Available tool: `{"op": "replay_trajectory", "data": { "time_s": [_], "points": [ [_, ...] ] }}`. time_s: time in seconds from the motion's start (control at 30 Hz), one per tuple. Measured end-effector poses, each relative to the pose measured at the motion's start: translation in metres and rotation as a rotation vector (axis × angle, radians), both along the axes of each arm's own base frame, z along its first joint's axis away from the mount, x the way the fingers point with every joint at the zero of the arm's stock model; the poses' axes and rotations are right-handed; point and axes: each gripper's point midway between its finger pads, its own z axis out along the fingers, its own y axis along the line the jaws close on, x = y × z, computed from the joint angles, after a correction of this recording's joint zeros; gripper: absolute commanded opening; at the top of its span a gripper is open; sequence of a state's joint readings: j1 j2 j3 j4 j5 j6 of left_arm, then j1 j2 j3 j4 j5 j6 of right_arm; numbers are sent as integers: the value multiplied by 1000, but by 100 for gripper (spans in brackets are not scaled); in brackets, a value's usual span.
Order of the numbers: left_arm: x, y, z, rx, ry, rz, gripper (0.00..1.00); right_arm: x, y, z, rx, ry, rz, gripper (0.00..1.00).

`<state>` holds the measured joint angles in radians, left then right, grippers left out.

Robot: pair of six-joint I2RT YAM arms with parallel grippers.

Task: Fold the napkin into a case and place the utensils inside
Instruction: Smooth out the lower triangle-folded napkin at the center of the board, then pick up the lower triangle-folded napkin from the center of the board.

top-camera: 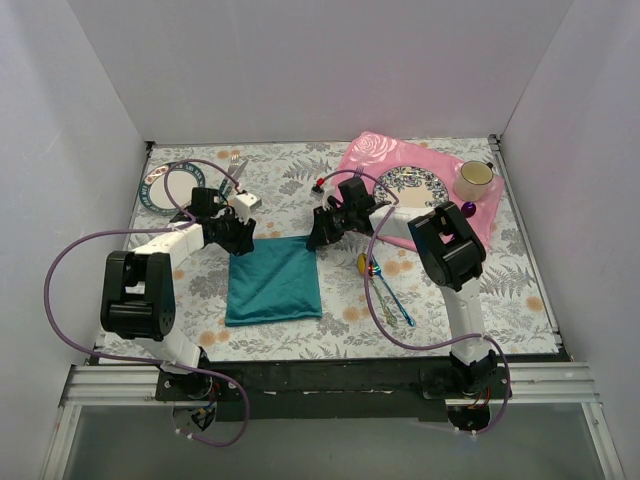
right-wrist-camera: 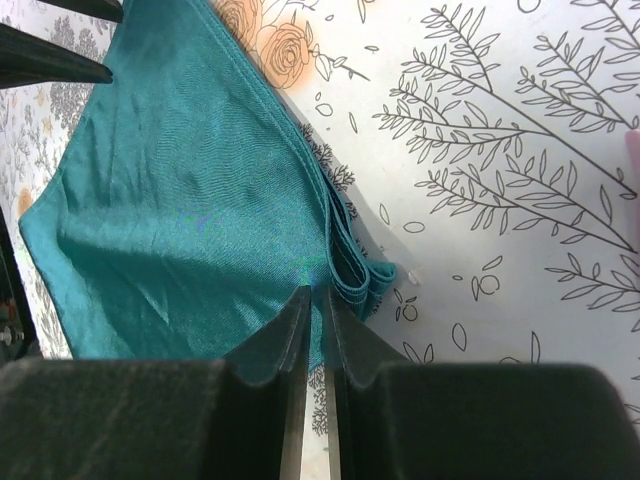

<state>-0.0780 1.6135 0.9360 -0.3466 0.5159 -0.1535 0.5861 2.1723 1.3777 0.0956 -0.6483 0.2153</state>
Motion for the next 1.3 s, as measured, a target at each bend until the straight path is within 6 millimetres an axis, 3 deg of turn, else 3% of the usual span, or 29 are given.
{"op": "replay_trajectory", "data": {
  "time_s": [0.1,0.3,0.43,0.53,0.6,0.7,0.9,1.0,1.17,1.3],
  "points": [
    [3,6,-3,30,-3,25,32,1,0,0,-3,8,-13,18],
    [-2,3,-13,22,44,0,45,-2,2,4,11,37,-9,36],
    [7,-14,9,-62,18,-60,46,-6,0,17,30,53,-18,56],
    [23,-26,32,-128,-38,-97,46,-7,-3,38,49,48,-46,61],
    [28,-31,40,-157,-54,-109,46,1,-5,51,58,24,-79,62],
    [28,-34,41,-174,-48,-111,45,10,-8,55,48,10,-124,62],
    [27,-34,35,-172,-31,-106,45,22,-13,28,-12,45,-186,65],
    [27,-33,34,-171,-30,-105,45,23,-11,13,-25,85,-187,61],
    [27,-31,33,-158,-25,-97,45,20,-6,13,1,126,-182,47],
    [27,-30,32,-151,-24,-94,45,15,-3,11,16,168,-170,41]
  ]
}}
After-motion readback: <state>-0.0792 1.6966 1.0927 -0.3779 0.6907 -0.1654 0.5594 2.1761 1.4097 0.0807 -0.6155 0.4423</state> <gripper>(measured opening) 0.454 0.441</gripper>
